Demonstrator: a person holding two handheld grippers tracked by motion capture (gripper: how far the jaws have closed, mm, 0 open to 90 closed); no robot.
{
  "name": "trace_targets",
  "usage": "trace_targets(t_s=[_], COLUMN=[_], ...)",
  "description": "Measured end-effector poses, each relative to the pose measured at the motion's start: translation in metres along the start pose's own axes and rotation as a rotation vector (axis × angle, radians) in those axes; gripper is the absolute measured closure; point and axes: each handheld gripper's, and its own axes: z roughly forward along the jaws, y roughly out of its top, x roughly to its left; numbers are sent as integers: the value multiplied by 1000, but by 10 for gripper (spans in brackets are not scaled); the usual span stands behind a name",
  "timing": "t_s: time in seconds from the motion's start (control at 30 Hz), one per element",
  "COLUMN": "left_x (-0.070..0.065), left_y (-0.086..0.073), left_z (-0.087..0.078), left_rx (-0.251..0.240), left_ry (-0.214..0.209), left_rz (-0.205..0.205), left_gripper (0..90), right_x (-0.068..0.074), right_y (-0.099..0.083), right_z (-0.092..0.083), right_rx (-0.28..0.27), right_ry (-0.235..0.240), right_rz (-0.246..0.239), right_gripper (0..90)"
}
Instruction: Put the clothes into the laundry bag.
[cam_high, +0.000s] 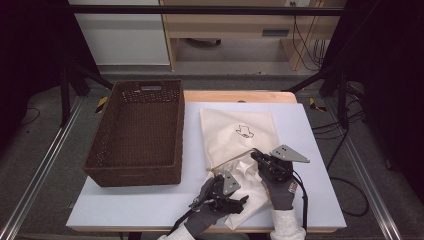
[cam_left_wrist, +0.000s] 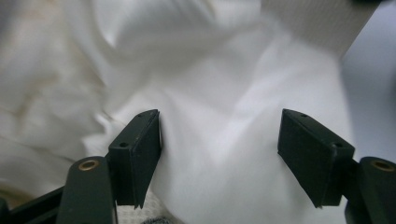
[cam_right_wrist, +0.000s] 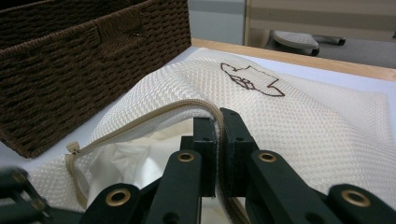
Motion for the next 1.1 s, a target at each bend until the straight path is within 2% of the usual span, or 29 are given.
trace_targets(t_s=[0.03,0.07,0.13,0.23,0.33,0.4,0.47,0.5,0.57,0.67,0.73,0.8,0.93,1.0,1.1], left_x=[1,2,4,2,-2,-3,-3,-3,1,4,6,15,26,28,31], left_y=[-2,-3,-3,-2,0,2,7,7,19,34,38,47,51,50,49], left_z=[4,6,6,6,6,5,0,0,-7,-9,-8,0,16,22,31], left_rx=[9,-12,-21,-21,-13,-16,-33,-33,-69,-78,-78,-71,-58,-68,-89], left_ry=[-11,-23,-21,-2,39,38,48,48,43,79,93,124,162,180,235], left_rz=[-12,-29,-29,-17,1,1,15,15,2,16,19,15,-8,-3,6], left_gripper=[292,293,354,539,733,796,812,813,813,813,813,812,809,807,796], right_x=[0,0,-1,-1,0,0,0,0,0,0,1,2,2,2,1], right_y=[0,0,0,-1,-1,-1,-1,-1,-1,0,0,1,2,2,3], right_z=[0,0,1,2,1,1,1,1,2,1,1,0,-1,-2,-3], right_rx=[-1,0,1,4,8,8,8,9,7,4,2,0,2,-1,-6], right_ry=[0,1,1,5,4,3,4,6,8,10,9,9,11,12,15], right_rz=[-1,-1,1,1,1,-2,-2,0,-2,2,0,-2,-4,1,-1], right_gripper=[861,861,861,862,861,862,862,862,862,862,862,862,862,863,862])
